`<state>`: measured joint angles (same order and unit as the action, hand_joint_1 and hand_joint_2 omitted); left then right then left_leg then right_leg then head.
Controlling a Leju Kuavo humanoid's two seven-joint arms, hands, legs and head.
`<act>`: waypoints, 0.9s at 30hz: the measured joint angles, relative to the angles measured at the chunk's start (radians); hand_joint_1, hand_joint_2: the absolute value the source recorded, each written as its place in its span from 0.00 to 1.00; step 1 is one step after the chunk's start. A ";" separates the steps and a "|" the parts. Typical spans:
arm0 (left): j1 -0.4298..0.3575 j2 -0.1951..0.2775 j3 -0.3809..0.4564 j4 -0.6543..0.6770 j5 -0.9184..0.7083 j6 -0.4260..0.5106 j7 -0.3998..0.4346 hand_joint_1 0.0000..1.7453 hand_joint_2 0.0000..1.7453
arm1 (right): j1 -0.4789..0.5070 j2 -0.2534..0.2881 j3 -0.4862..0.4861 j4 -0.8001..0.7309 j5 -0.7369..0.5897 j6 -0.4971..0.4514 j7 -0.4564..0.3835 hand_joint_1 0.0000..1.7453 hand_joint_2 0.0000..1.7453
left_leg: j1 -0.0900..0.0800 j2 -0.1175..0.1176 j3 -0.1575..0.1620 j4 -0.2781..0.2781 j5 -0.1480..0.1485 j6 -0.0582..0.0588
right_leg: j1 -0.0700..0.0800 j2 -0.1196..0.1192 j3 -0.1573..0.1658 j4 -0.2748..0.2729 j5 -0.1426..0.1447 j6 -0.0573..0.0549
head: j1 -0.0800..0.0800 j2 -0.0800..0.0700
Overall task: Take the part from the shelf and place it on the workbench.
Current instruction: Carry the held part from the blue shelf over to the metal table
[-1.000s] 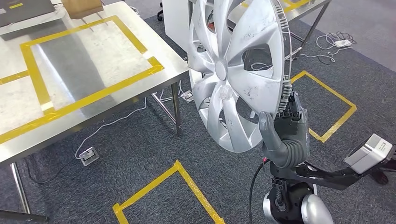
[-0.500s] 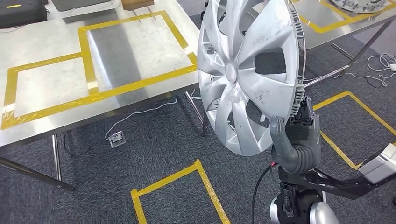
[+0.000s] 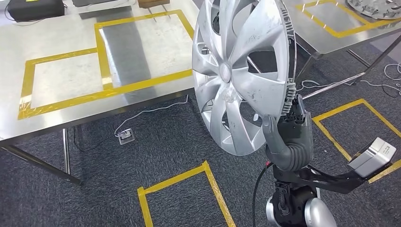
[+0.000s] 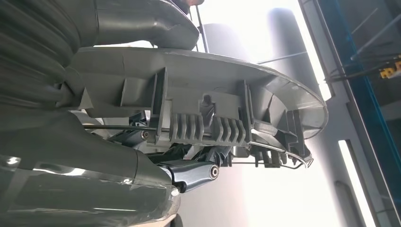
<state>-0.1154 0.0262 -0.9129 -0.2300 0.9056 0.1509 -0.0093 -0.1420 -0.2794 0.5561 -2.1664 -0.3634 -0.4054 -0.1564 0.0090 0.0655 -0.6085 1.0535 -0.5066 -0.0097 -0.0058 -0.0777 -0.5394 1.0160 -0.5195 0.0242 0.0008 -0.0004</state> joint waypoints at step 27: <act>0.000 0.000 0.000 0.002 0.000 -0.001 0.000 0.00 1.00 | 0.001 0.002 -0.007 0.000 0.000 0.000 -0.002 1.00 1.00 | 0.006 -0.011 -0.012 0.039 -0.004 -0.031 | -0.007 0.019 0.000 -0.019 0.015 -0.014 | -0.006 0.000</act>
<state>-0.1156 0.0259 -0.9133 -0.2276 0.9052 0.1499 -0.0095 -0.1411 -0.2770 0.5493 -2.1667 -0.3635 -0.4052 -0.1581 0.0147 0.0547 -0.6205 1.0926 -0.5107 -0.0405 -0.0130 -0.0582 -0.5395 0.9975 -0.5040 0.0098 -0.0048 -0.0004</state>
